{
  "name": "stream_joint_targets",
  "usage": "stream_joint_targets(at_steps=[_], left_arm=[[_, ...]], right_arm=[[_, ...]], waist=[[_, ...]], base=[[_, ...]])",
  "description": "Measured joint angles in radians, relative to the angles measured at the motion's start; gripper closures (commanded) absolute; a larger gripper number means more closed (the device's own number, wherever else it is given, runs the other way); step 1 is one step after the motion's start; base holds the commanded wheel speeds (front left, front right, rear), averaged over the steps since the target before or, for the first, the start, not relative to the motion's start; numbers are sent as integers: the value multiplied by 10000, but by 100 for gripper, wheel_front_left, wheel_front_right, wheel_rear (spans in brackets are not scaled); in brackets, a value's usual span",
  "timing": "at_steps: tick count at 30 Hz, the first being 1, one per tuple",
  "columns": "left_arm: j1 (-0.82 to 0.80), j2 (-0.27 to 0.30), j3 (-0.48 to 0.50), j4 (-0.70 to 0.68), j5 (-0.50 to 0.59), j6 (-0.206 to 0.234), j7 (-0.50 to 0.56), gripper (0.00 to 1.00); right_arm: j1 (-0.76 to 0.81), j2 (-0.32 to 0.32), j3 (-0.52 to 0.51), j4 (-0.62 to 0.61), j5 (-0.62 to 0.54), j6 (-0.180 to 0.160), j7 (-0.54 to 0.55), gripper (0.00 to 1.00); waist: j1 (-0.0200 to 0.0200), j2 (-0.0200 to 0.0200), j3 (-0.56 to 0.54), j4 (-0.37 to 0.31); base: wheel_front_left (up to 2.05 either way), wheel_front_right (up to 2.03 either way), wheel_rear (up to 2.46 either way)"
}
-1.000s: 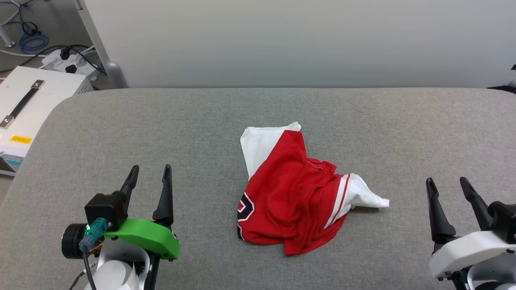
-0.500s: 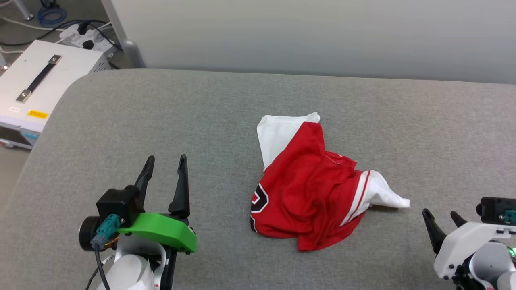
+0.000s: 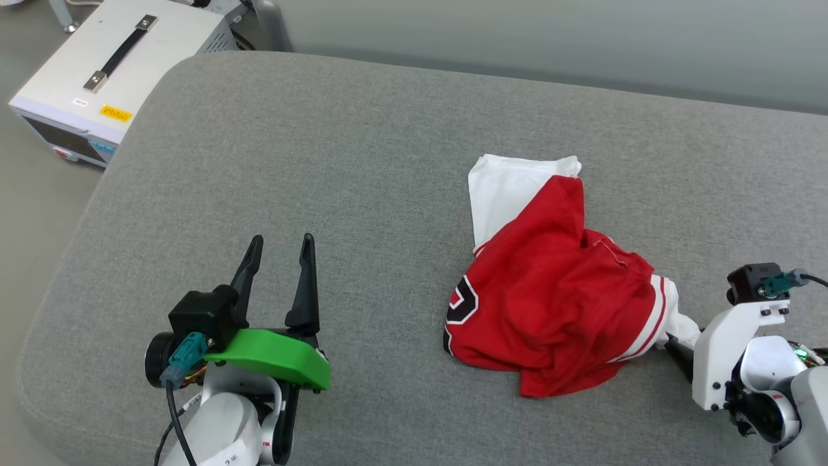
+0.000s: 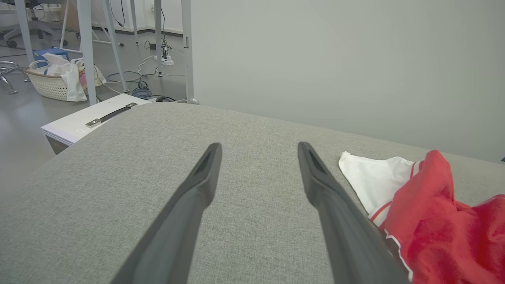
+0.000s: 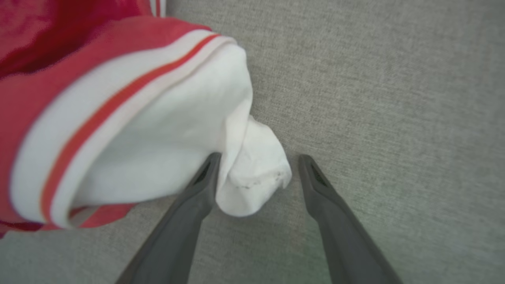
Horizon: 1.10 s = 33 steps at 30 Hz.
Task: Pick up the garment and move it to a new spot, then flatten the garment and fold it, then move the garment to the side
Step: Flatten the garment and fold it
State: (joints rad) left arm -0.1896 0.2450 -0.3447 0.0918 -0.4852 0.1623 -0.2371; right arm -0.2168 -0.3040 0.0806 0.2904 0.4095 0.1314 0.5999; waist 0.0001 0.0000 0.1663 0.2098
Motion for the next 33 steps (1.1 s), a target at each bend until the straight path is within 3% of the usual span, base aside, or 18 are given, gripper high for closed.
stream_joint_targets(at_steps=[4, 5, 6, 16, 25, 33], left_arm=[[-109, -111, 8, 180, -2, -84, -36, 0], [-128, -150, 12, 230, -2, -96, -90, 0], [-130, -173, 21, 265, -2, -98, -92, 0], [-122, -176, 222, 447, -4, -171, -104, 0], [-103, 6, 253, 337, -19, -155, -84, 0], [-66, 98, 257, 238, -77, -73, 19, 0]], right_arm=[[-314, -268, 351, 662, 462, -2, 646, 0], [-385, -307, 412, 736, 593, -2, 878, 56], [-451, -332, 447, 759, 736, -2, 1055, 100], [-583, -445, -111, -29, 920, 2, 802, 100], [37, -623, -2784, -1342, -109, 0, 1097, 100], [1269, 309, -4798, -1170, -654, 0, 1114, 100]], waist=[[0, 0, 257, 198], [0, 0, 300, 245], [0, 0, 340, 282], [0, 0, 246, -29], [0, 0, -34, -697], [0, 0, -25, -1032]], base=[[0, 0, 0], [0, 0, 0], [0, 0, 0], [0, 0, 0], [0, 0, 0], [0, 0, 0]])
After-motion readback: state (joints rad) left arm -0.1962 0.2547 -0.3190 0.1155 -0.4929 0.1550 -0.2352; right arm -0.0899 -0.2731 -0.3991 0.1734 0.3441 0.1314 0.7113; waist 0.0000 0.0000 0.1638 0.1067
